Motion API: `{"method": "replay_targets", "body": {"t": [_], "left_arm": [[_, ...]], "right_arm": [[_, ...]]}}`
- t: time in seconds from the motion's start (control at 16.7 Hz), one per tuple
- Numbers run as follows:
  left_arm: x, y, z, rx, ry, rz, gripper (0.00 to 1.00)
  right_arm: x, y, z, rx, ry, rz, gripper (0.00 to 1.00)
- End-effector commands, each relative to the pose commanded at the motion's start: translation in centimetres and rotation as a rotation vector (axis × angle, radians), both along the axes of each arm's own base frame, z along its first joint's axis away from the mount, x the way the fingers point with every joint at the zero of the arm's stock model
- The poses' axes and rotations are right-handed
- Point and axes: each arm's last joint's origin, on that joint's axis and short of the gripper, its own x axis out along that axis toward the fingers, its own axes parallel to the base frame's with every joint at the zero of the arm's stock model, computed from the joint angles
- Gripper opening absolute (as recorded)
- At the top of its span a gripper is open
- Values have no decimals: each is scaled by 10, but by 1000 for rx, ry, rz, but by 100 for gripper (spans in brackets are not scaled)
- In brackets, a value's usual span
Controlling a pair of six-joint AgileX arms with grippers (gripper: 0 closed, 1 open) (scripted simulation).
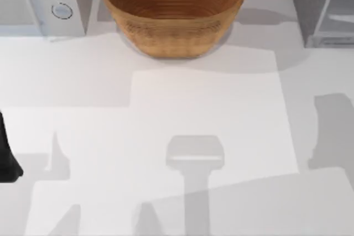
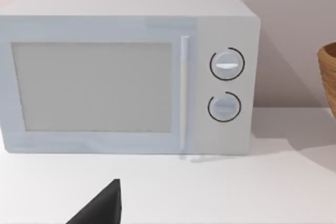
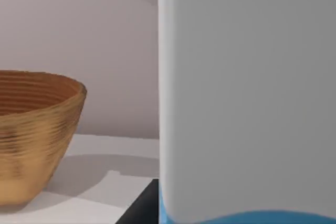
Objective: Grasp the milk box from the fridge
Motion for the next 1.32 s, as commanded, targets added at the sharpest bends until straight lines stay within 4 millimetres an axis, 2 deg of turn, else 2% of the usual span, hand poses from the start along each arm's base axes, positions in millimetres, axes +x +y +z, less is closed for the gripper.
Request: {"method": "replay_targets", "body": {"t": [0.18, 0.3, 0.48, 0.66, 0.84, 1.02, 1.2, 1.32], "left_arm": [[0, 0, 0, 0, 0, 0, 100], [0, 0, 0, 0, 0, 0, 100], [0, 0, 0, 0, 0, 0, 100], [0, 0, 0, 0, 0, 0, 100], [0, 0, 0, 0, 0, 0, 100], [0, 0, 0, 0, 0, 0, 100], [0, 0, 0, 0, 0, 0, 100], [0, 0, 0, 0, 0, 0, 100]], "right_arm": [[22, 21, 13, -4, 7, 103, 0], [41, 41, 15, -9, 30, 181, 0], [67, 80, 5, -18, 69, 298, 0], [83, 122, -13, -22, 85, 410, 0], [88, 162, -32, -20, 75, 507, 0], [87, 193, -51, -18, 63, 583, 0], [84, 210, -64, -16, 52, 625, 0], [83, 213, -65, -15, 47, 633, 0]]}}
